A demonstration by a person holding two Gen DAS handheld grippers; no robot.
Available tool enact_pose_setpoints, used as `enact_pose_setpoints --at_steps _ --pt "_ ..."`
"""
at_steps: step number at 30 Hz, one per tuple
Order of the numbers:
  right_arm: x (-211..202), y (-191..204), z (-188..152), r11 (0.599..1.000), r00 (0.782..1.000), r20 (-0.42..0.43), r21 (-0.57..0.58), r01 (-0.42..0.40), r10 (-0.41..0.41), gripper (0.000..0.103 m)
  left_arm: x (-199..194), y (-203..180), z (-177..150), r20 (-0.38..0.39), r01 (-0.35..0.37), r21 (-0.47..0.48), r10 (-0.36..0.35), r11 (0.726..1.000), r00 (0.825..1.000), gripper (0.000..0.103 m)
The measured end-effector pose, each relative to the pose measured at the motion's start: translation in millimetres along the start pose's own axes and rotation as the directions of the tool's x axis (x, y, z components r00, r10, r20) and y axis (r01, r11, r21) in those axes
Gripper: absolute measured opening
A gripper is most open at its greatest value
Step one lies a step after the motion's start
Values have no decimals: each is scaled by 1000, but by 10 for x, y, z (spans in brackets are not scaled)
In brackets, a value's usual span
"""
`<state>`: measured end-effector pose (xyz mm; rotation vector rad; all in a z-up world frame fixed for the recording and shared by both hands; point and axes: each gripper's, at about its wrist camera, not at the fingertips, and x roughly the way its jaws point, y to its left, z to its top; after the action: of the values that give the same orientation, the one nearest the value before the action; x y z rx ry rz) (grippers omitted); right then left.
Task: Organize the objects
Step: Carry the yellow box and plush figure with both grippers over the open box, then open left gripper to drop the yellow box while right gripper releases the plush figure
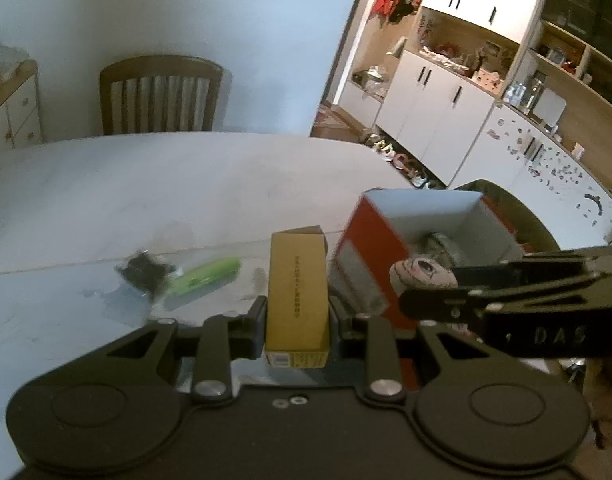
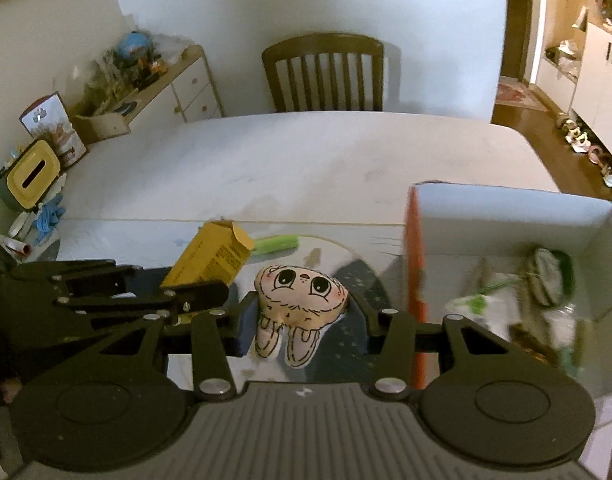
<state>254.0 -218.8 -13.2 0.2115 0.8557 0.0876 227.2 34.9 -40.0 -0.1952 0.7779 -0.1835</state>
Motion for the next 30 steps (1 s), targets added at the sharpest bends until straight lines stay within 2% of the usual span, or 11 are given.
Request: enact_pose_setpoints --at_steps 7,13,22,30 --pt "-326 -291 -92 1000 999 34 3 26 -26 46 -61 -452 104 8 21 40 -21 999 1000 28" --pt "-490 -608 -163 998 998 47 24 50 -51 46 -8 -845 143 7 8 112 -9 994 1000 28" --pt "-657 -1162 -284 993 994 55 78 85 -89 46 286 -1272 232 -39 69 136 -64 988 997 28" --pt "-721 -1659 -379 985 990 56 124 123 -131 46 651 -1601 314 -78 85 161 -74 983 994 28"
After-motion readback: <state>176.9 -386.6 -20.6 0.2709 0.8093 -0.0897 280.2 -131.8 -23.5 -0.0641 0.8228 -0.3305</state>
